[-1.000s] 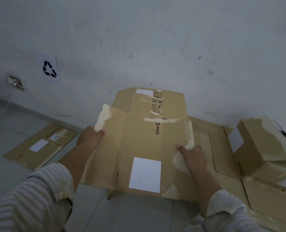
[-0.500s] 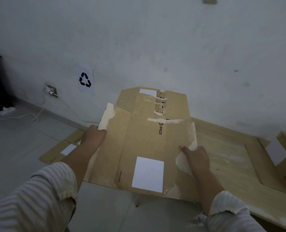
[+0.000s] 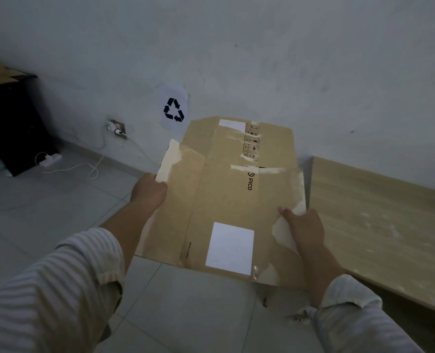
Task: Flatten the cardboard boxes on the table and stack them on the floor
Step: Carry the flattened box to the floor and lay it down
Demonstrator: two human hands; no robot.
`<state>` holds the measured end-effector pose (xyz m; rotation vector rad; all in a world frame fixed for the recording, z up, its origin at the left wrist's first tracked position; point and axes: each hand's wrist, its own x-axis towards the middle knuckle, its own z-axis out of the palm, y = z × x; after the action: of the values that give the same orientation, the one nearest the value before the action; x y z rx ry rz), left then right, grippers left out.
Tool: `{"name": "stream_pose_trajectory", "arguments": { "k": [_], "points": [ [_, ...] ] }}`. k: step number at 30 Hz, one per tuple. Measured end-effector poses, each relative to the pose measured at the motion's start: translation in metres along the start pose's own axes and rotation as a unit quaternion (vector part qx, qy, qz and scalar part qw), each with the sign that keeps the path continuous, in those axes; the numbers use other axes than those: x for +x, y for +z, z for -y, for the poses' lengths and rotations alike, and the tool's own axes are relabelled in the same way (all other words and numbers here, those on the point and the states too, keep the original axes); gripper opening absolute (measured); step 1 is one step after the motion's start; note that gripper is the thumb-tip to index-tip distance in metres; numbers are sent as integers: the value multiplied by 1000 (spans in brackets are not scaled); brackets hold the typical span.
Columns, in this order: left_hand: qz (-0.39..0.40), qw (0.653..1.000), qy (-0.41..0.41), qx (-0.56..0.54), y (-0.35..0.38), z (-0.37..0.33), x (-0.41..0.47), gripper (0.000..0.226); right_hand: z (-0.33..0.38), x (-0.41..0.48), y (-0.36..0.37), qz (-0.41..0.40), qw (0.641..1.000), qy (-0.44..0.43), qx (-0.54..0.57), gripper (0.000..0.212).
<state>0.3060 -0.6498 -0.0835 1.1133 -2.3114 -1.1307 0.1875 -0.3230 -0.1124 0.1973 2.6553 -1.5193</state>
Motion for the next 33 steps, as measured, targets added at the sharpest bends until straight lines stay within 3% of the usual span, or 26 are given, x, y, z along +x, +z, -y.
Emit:
{"name": "stream_pose_trajectory", "arguments": {
  "k": [15, 33],
  "points": [
    [-5, 997, -64, 32, -43, 101, 251, 24, 104, 79, 249, 52, 996, 72, -19, 68],
    [109, 994, 0, 26, -142, 202, 503, 29, 196, 32, 486, -39, 992, 121, 5, 71]
  ]
}}
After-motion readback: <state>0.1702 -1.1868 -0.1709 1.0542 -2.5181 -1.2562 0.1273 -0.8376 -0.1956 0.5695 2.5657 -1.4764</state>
